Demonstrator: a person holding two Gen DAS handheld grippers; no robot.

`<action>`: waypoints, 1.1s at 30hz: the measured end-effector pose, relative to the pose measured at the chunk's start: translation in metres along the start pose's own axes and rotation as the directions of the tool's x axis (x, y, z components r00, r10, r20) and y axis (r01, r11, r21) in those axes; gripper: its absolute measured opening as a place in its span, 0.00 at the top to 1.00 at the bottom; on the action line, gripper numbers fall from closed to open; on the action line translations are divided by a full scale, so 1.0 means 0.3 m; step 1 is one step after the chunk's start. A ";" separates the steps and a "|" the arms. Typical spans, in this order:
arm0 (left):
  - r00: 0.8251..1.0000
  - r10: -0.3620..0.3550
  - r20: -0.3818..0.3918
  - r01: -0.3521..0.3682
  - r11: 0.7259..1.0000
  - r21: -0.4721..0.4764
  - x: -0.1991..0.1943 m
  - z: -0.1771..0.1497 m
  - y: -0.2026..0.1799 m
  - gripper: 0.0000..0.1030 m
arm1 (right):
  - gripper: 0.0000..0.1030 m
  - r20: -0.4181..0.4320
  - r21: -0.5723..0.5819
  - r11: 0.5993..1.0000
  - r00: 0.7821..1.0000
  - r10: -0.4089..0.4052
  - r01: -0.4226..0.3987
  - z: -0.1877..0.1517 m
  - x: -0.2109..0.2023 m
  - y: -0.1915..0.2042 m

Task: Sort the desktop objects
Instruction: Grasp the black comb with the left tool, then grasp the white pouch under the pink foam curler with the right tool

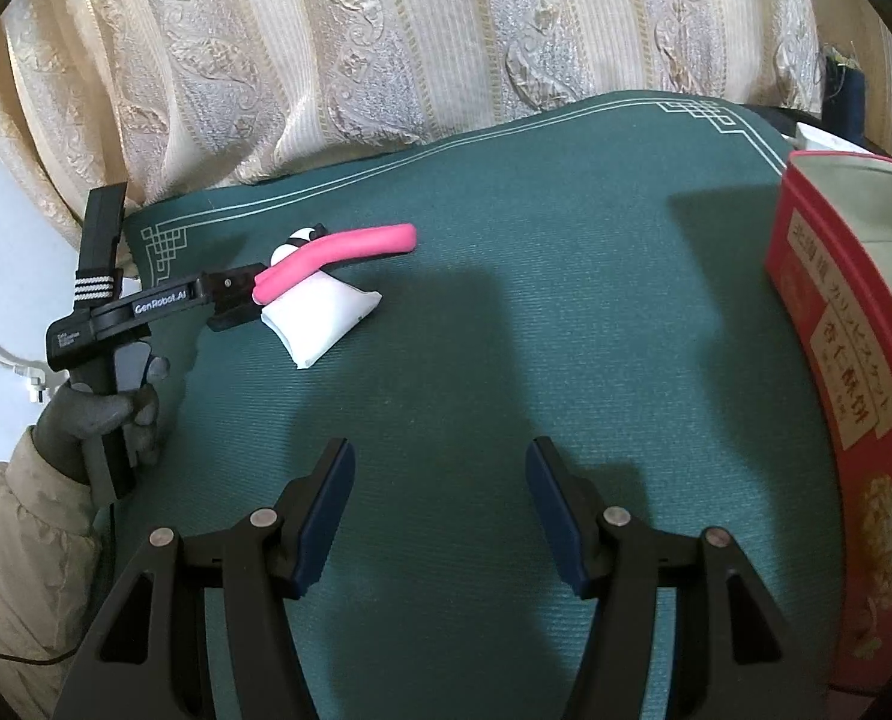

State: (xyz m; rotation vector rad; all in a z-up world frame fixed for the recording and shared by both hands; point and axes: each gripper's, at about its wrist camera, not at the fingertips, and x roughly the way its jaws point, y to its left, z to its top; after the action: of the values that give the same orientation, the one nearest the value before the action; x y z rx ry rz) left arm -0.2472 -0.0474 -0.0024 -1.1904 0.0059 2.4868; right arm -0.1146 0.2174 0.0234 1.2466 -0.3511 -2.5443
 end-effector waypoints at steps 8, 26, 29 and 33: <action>0.995 -0.029 -0.095 0.056 0.952 0.300 -0.029 -0.089 -0.197 0.20 | 0.38 0.002 0.004 1.000 1.000 -0.001 0.001 -0.002 0.004 0.002; 0.996 -0.027 -0.088 0.044 0.979 0.200 -0.017 -0.061 -0.201 0.69 | 0.37 0.000 0.001 1.000 1.000 -0.007 0.007 -0.001 0.004 0.008; 0.997 -0.010 -0.081 0.020 0.991 0.130 -0.043 -0.083 -0.190 0.73 | 0.37 -0.001 -0.009 1.000 1.000 0.005 -0.005 0.017 0.000 0.025; 0.997 -0.005 -0.074 0.011 0.996 0.086 -0.092 -0.132 -0.185 0.73 | 0.37 0.025 -0.068 0.997 0.999 0.023 -0.021 0.062 0.010 0.078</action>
State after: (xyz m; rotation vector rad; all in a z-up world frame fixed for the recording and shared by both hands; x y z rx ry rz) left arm -0.1830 -0.0118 0.0017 -1.2424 0.1266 2.4088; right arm -0.1278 0.1963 0.0402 1.1799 -0.2798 -2.5339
